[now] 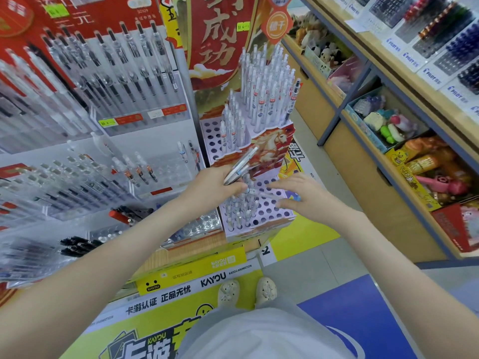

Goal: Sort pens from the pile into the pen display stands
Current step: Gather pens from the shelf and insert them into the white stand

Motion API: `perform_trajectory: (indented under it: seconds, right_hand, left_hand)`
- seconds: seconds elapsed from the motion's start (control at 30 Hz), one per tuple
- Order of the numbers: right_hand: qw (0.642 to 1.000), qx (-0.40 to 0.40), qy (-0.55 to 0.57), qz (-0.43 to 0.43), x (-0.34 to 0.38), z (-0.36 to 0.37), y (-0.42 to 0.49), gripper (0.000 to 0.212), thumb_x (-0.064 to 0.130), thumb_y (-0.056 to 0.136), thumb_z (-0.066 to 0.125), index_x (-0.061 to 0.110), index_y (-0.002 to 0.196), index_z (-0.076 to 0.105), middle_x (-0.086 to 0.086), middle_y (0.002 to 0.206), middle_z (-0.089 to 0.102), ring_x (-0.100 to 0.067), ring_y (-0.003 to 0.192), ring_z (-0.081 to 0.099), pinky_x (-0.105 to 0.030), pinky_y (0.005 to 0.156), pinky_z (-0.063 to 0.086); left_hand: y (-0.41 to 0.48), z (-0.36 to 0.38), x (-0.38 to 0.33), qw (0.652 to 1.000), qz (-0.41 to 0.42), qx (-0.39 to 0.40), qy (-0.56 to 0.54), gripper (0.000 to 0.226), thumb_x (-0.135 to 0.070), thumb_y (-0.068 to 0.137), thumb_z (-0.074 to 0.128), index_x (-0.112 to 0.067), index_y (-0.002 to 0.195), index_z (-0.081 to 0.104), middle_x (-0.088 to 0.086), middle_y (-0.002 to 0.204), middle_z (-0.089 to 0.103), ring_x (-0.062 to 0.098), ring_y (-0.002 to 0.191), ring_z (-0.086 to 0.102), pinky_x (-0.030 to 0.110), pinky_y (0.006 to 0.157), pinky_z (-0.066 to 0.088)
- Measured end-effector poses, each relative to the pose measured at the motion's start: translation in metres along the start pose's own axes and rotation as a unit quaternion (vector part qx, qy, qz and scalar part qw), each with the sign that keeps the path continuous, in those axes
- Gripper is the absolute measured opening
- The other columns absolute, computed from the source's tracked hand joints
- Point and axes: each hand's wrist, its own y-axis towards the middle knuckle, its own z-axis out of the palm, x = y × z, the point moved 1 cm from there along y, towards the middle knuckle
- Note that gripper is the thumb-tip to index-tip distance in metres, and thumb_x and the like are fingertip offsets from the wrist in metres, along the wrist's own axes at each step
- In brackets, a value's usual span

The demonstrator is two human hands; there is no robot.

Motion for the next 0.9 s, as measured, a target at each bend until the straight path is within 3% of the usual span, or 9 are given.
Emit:
perform_trajectory:
  seconds: [0.03,0.13,0.23,0.33,0.4,0.47,0.6,0.7,0.9]
  right_hand:
    - [0.999,-0.003,-0.032,-0.023,0.009,0.003,0.007,0.034,0.026,0.092,0.060,0.022,0.126,0.058,0.005,0.120,0.059,-0.015,0.112,0.043,-0.037,0.100,0.032]
    - [0.996,-0.041,-0.037,-0.070,0.029,0.014,0.022,0.020,0.015,0.091,0.059,0.004,0.108,0.064,-0.008,0.094,0.060,-0.026,0.096,0.045,-0.040,0.089,0.038]
    - [0.990,-0.113,0.033,-0.081,0.021,0.017,0.022,0.013,0.005,0.083,0.067,-0.001,0.095,0.069,-0.015,0.088,0.055,-0.029,0.087,0.047,-0.027,0.076,0.033]
    - [0.983,-0.115,0.140,-0.025,0.014,0.018,0.014,0.008,0.006,0.084,0.067,0.014,0.083,0.067,-0.005,0.083,0.048,-0.016,0.076,0.045,-0.022,0.070,0.036]
    - [0.972,-0.093,0.217,0.003,0.015,0.021,0.008,0.026,0.009,0.087,0.065,0.032,0.077,0.057,-0.003,0.085,0.056,-0.011,0.071,0.050,-0.023,0.069,0.041]
    - [0.962,-0.077,0.260,0.013,0.018,0.025,0.004,0.030,0.008,0.087,0.064,0.035,0.078,0.054,-0.003,0.087,0.063,-0.013,0.072,0.056,-0.022,0.069,0.045]
    - [0.980,-0.069,0.184,0.027,0.018,0.038,0.008,0.010,0.016,0.087,0.066,0.021,0.087,0.057,0.006,0.074,0.063,-0.015,0.072,0.057,-0.038,0.072,0.049]
    - [0.982,-0.068,0.175,0.018,0.018,0.038,0.011,0.009,0.018,0.087,0.066,0.012,0.089,0.059,-0.001,0.079,0.066,-0.022,0.076,0.060,-0.047,0.075,0.050]
    - [0.991,-0.043,0.125,0.023,0.015,0.038,0.012,0.011,0.018,0.087,0.065,0.016,0.086,0.054,-0.001,0.081,0.066,-0.024,0.076,0.060,-0.042,0.070,0.049]
  left_hand:
    - [0.001,0.001,-0.003,1.000,0.012,0.000,0.005,0.011,-0.031,0.090,0.065,-0.027,0.081,0.061,-0.014,0.070,0.064,-0.010,0.054,0.052,0.008,0.053,0.037]
    - [0.003,0.005,-0.009,0.999,0.032,0.001,0.005,0.013,-0.033,0.090,0.065,-0.020,0.087,0.063,-0.015,0.070,0.063,-0.008,0.060,0.055,0.009,0.058,0.039]
    - [-0.002,0.006,-0.007,0.998,0.039,0.000,-0.042,0.014,-0.032,0.094,0.059,-0.027,0.081,0.061,-0.014,0.070,0.063,-0.012,0.060,0.054,0.006,0.060,0.039]
    - [-0.007,0.004,0.004,0.995,0.022,-0.008,-0.101,0.019,-0.029,0.101,0.045,-0.030,0.085,0.056,-0.010,0.071,0.061,-0.008,0.055,0.051,0.010,0.056,0.038]
    - [-0.009,0.003,0.011,0.990,0.012,0.005,-0.141,0.019,-0.022,0.103,0.040,-0.026,0.091,0.055,-0.007,0.073,0.058,-0.007,0.054,0.050,0.012,0.057,0.039]
    - [-0.010,0.002,0.016,0.985,0.013,0.011,-0.172,0.020,-0.018,0.103,0.038,-0.024,0.093,0.054,-0.005,0.075,0.058,-0.005,0.055,0.051,0.013,0.058,0.042]
    - [-0.011,0.002,0.022,0.982,0.031,0.013,-0.187,0.017,-0.019,0.103,0.039,-0.022,0.095,0.054,-0.004,0.078,0.063,0.005,0.063,0.059,0.021,0.065,0.051]
    - [-0.011,0.003,0.024,0.978,0.033,0.014,-0.207,0.016,-0.018,0.102,0.040,-0.021,0.098,0.054,0.000,0.081,0.065,0.008,0.069,0.065,0.024,0.070,0.055]
    - [-0.010,0.006,0.030,0.972,0.030,0.033,-0.230,0.014,-0.016,0.100,0.044,-0.022,0.099,0.057,0.001,0.083,0.068,0.013,0.075,0.068,0.030,0.076,0.057]
